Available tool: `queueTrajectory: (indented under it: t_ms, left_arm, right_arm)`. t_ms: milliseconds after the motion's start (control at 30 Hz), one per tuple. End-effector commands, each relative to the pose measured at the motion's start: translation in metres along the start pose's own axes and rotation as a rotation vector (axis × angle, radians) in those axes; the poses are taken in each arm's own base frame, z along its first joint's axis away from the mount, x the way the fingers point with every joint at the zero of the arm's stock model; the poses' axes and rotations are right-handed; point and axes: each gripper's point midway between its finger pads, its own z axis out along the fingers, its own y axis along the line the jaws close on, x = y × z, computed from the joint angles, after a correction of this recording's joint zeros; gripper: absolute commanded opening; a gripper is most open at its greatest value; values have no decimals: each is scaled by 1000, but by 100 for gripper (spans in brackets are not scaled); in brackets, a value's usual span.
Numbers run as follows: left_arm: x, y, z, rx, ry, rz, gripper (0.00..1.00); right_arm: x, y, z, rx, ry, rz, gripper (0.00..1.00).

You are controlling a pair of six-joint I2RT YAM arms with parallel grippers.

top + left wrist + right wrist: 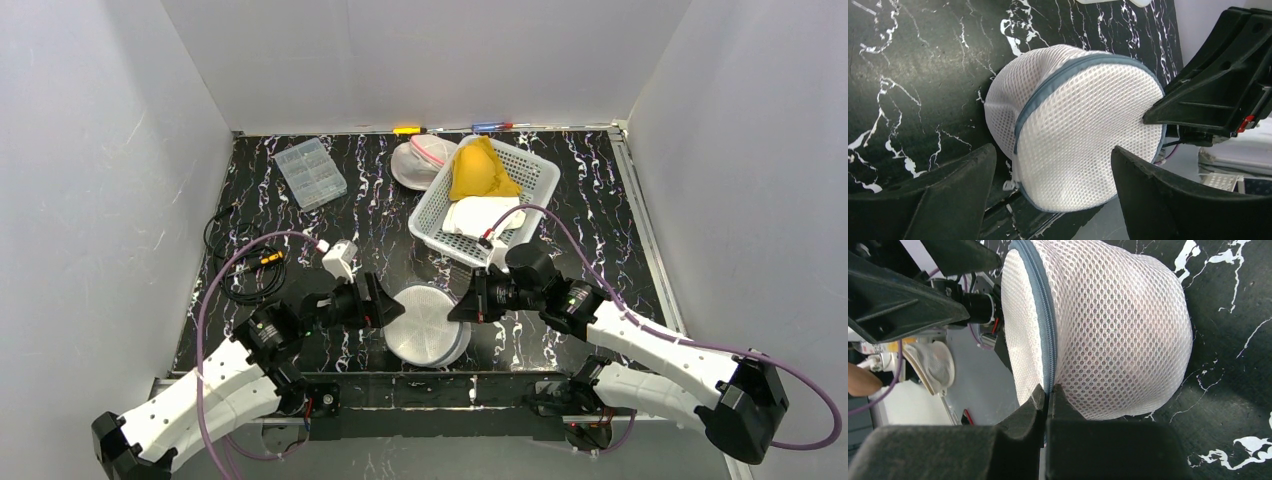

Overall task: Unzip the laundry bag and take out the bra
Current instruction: Adjust the laundry bag.

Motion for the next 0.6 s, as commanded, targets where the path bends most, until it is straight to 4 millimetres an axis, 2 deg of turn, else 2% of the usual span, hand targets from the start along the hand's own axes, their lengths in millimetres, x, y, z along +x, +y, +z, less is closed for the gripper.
queueTrajectory:
  t_ms: [0, 133, 233, 333, 567]
  left_arm:
    - [-9, -24, -7, 76, 34, 139, 82]
    - [-3, -31, -12, 118, 106, 252, 82]
    - [8, -41, -17, 195, 183, 323, 82]
    - [18, -43, -20, 232, 250, 383, 82]
    - [28, -50, -12, 285, 354, 422, 83]
  right_arm:
    - [6, 9, -8, -63, 48, -82, 1]
    - [8, 11, -13, -85, 54, -113, 1]
    - [10, 14, -17, -115, 58, -150, 1]
    - [13, 19, -21, -151, 65, -187, 1]
    - [16, 29, -26, -214, 78, -229, 1]
